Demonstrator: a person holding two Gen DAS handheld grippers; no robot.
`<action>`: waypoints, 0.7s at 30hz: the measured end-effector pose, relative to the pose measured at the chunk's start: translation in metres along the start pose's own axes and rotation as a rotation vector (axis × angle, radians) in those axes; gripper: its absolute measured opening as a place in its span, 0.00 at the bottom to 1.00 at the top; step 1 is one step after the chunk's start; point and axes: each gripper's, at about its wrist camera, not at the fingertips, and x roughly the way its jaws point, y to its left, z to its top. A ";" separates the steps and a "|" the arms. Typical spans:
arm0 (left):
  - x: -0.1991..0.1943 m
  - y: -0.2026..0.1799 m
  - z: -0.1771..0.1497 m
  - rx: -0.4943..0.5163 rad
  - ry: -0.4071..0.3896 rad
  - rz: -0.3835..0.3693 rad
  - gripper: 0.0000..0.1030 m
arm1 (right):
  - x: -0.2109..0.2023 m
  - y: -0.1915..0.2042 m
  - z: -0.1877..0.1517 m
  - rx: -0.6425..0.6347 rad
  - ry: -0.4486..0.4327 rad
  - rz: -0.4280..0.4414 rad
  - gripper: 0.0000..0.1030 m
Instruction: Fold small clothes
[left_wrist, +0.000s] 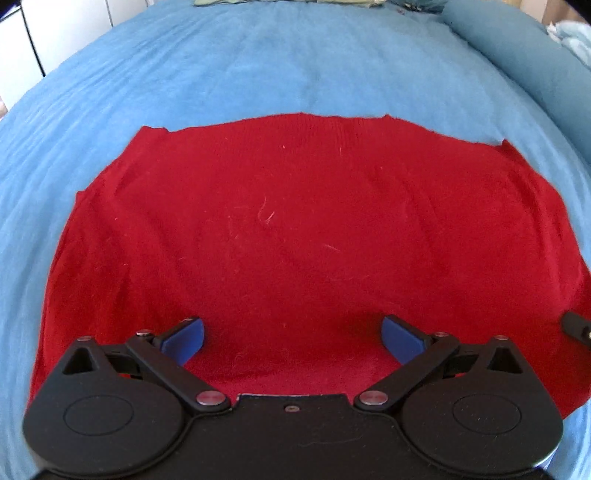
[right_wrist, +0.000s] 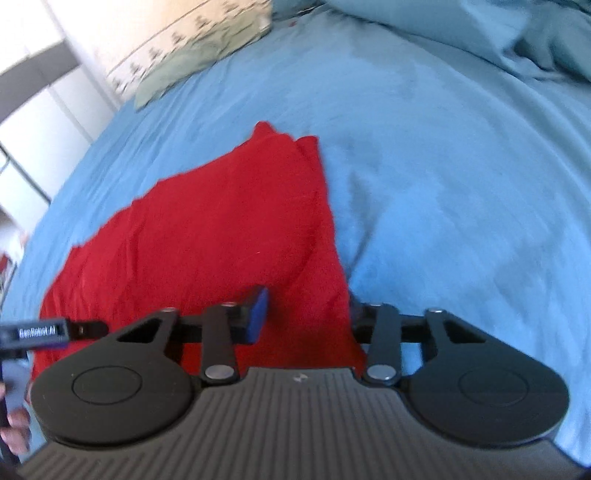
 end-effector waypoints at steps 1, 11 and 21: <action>0.002 -0.001 0.001 0.007 0.005 0.005 1.00 | 0.001 0.003 0.001 -0.016 0.008 -0.003 0.39; -0.005 0.029 0.024 -0.036 0.084 -0.070 0.97 | -0.035 0.088 0.053 -0.028 -0.034 0.049 0.28; -0.070 0.186 -0.035 -0.049 -0.012 0.087 0.97 | 0.004 0.330 0.008 -0.502 0.124 0.383 0.27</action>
